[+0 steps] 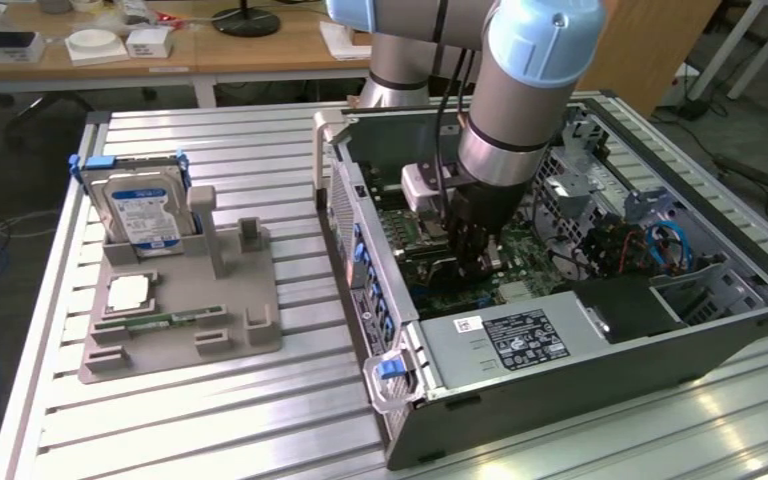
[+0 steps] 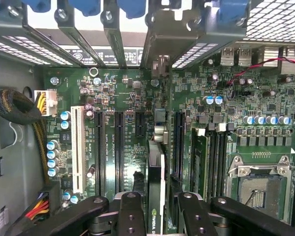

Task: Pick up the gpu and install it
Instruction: 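Insert the gpu into the slot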

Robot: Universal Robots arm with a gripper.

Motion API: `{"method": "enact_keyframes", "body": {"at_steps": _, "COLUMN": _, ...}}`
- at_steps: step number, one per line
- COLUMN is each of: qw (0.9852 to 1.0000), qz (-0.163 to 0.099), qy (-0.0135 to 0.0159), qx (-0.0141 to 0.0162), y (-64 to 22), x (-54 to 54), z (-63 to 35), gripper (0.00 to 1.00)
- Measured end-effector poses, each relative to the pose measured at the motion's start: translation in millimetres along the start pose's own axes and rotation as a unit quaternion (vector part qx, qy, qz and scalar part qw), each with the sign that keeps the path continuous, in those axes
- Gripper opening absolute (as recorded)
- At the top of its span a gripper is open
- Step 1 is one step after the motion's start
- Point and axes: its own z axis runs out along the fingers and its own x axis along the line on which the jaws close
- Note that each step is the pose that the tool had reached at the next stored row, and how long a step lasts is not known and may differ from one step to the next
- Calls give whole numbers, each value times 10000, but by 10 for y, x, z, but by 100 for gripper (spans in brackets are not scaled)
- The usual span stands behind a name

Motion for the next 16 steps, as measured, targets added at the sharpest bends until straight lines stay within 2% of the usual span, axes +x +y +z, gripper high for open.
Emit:
{"method": "enact_keyframes", "body": {"at_steps": 11, "qw": 10000, "qz": 2, "qy": -51, "qx": 1, "y": 3, "x": -8, "z": -118, "gripper": 33}}
{"method": "enact_keyframes", "body": {"at_steps": 16, "qw": 10000, "qz": -1, "qy": -54, "qx": 3, "y": 2, "x": -12, "z": -180, "gripper": 33}}
